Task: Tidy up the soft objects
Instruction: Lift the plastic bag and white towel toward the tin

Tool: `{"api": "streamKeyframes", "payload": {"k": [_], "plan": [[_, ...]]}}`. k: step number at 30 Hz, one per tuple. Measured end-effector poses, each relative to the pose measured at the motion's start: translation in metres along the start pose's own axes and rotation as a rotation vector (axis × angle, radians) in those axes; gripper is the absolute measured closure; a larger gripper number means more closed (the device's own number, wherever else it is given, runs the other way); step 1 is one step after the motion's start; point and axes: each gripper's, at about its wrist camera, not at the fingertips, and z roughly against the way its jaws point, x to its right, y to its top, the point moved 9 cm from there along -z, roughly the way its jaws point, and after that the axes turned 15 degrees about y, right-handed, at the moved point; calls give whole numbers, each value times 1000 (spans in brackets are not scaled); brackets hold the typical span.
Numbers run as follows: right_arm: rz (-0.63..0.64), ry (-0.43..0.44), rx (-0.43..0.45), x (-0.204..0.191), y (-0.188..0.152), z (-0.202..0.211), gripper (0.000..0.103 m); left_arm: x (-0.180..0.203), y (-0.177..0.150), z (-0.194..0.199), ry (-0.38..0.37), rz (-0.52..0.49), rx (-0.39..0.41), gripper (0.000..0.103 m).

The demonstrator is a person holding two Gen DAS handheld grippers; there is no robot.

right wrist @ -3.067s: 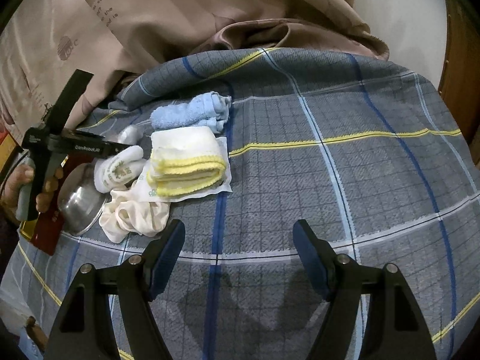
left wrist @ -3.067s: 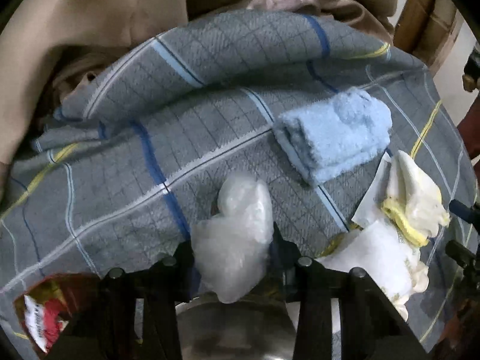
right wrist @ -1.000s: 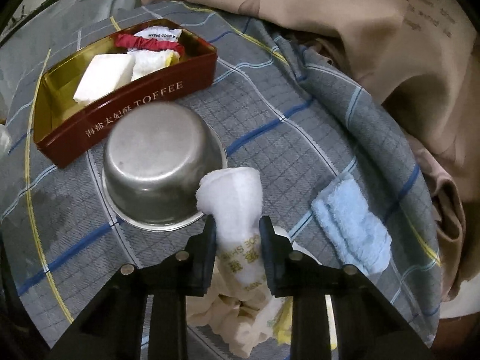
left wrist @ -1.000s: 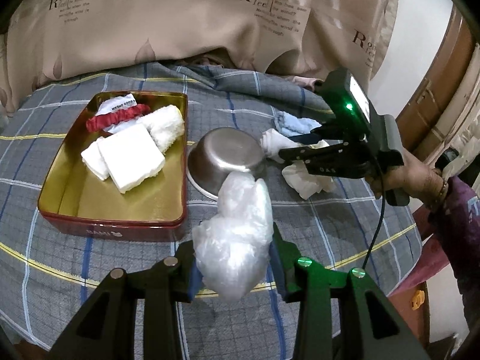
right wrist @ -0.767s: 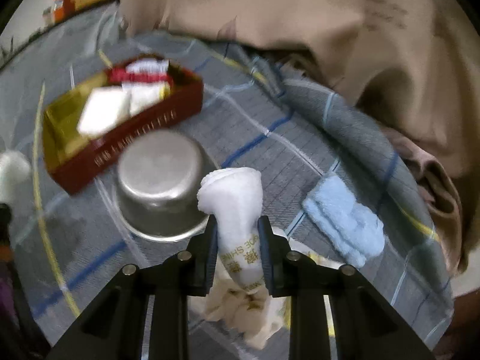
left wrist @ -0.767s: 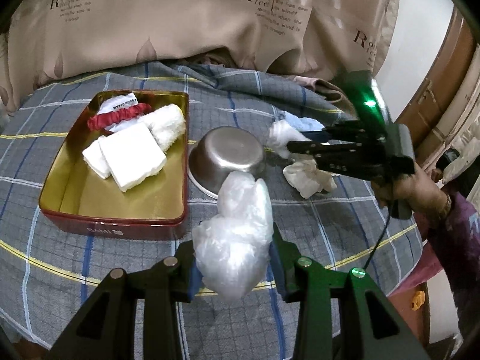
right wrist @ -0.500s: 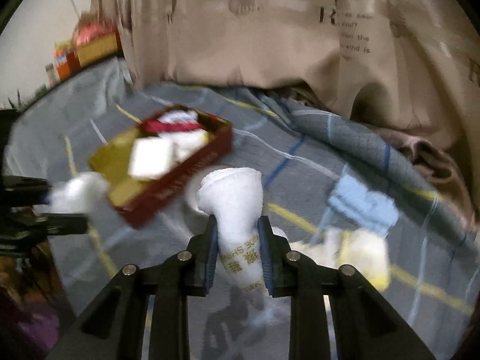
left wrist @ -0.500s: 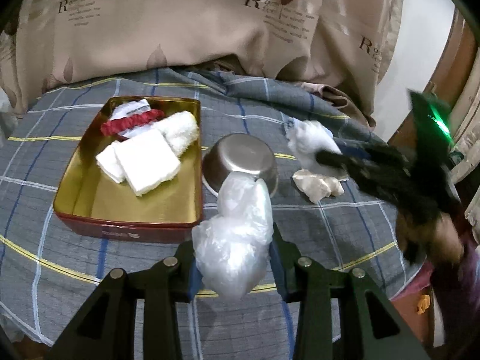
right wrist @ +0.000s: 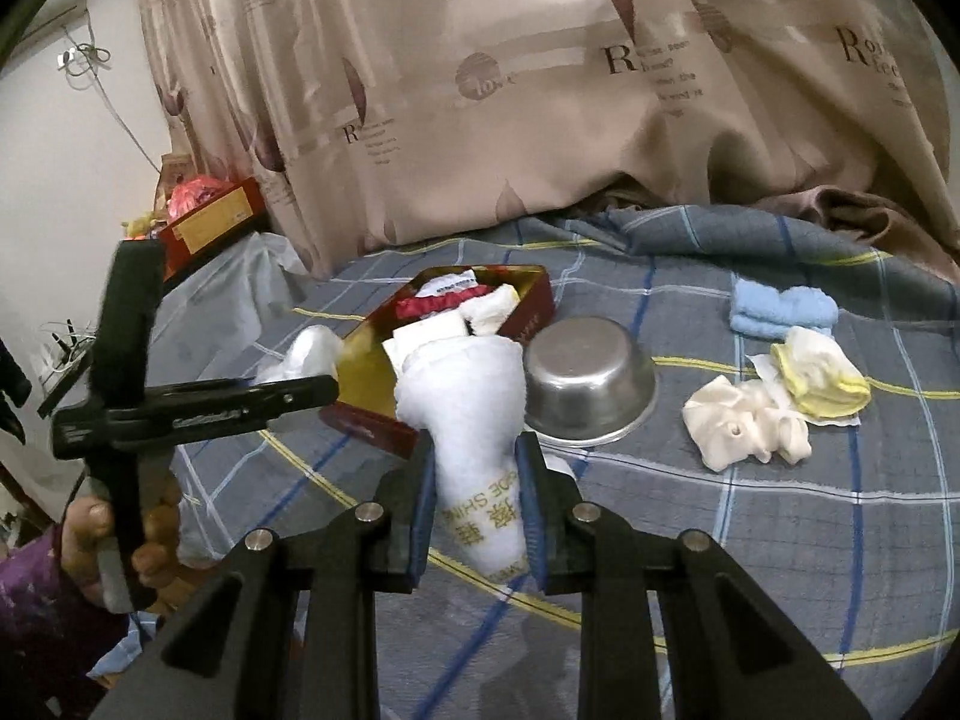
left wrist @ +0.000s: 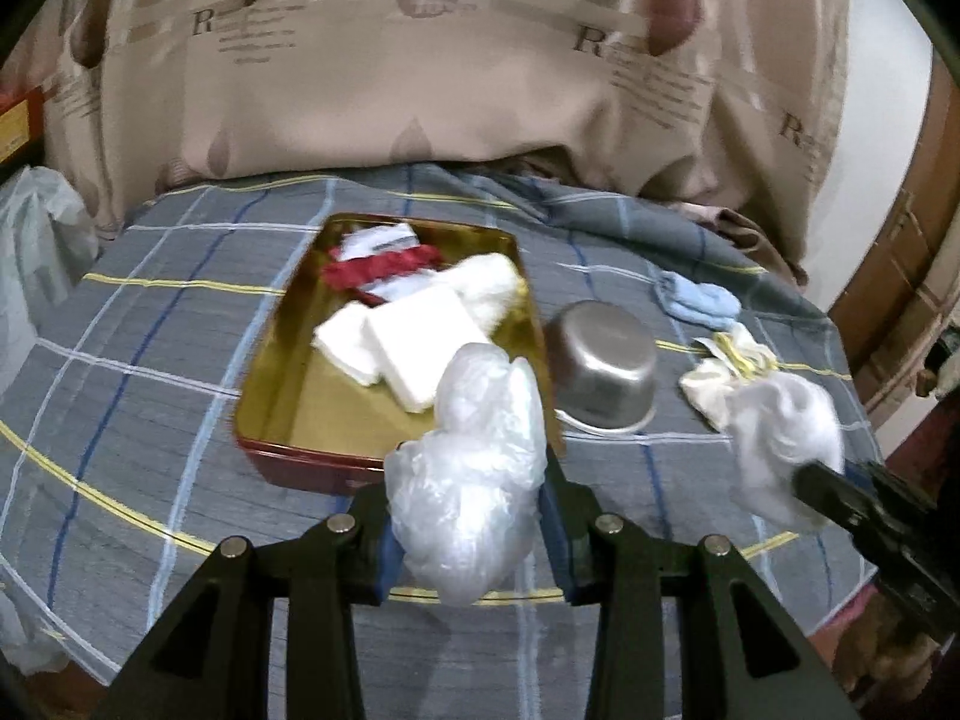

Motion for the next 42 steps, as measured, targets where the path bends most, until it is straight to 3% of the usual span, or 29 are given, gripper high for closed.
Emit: {"api": "streamKeyframes", "payload": {"k": [8,18,42], "plan": [[8,2,9,-13,6,-1,80,-26,20,-18,58,-19,33,65],[10,0,7,-20,11,-8,80,-33,44,-43,79,-58,62,64],[8,0,-18,-23,11,-17,80,-46,48,-114,135,-117,4,63]]}}
